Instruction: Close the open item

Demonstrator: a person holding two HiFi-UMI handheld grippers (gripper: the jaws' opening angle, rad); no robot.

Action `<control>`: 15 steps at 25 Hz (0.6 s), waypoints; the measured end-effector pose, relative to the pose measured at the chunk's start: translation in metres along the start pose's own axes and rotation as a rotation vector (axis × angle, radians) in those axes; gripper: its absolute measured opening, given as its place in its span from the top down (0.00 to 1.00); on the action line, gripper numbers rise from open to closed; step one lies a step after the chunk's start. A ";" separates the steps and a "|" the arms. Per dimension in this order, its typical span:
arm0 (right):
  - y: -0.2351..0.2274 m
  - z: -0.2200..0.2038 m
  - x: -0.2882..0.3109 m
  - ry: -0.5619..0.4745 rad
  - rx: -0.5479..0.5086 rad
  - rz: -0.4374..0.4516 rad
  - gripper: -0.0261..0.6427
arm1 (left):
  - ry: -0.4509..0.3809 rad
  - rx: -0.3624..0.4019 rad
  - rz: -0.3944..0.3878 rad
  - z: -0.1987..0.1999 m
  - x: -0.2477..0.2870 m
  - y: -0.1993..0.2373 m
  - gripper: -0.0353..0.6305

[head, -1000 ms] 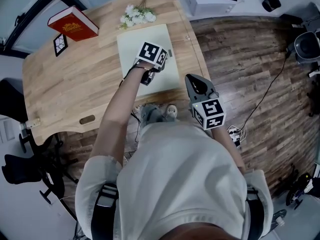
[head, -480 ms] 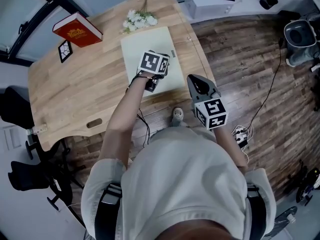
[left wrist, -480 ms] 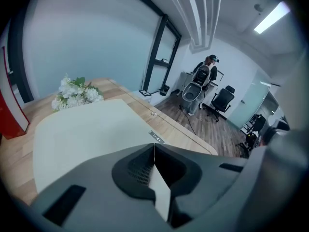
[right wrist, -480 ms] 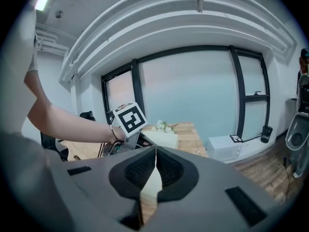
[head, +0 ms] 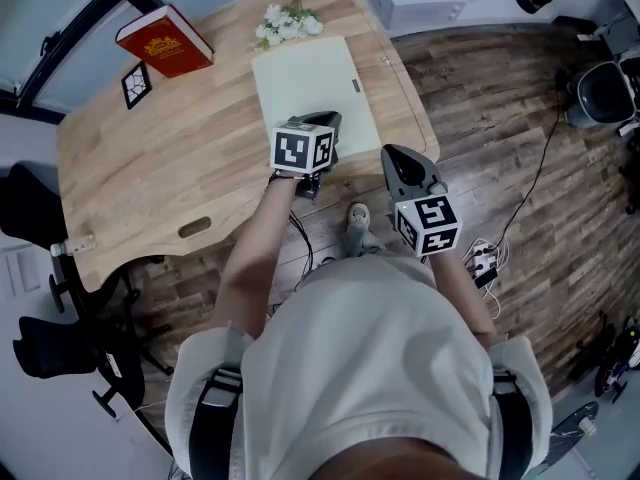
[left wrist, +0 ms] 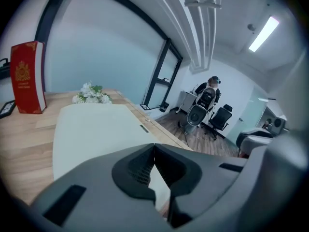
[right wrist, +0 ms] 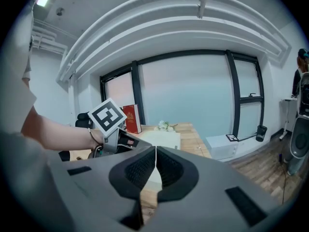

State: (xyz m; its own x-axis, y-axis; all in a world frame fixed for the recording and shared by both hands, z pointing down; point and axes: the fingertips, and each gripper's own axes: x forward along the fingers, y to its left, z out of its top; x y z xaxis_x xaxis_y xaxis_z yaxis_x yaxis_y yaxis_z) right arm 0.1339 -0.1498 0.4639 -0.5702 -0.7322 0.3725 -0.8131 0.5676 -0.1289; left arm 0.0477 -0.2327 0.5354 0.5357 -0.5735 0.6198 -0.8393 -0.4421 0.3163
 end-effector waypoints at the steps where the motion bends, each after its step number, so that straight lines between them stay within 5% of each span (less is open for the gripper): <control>1: 0.005 -0.001 -0.004 -0.004 0.000 0.000 0.93 | -0.025 -0.013 0.000 -0.002 -0.009 -0.004 0.91; 15: 0.074 -0.006 -0.048 -0.035 -0.020 0.038 0.93 | -0.197 -0.088 0.043 -0.059 -0.123 -0.042 0.91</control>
State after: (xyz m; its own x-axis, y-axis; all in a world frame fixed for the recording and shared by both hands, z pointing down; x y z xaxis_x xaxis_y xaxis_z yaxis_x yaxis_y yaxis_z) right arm 0.1019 -0.0699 0.4417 -0.6043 -0.7230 0.3349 -0.7888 0.6021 -0.1235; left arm 0.0118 -0.1027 0.4878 0.4996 -0.7182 0.4844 -0.8621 -0.3572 0.3595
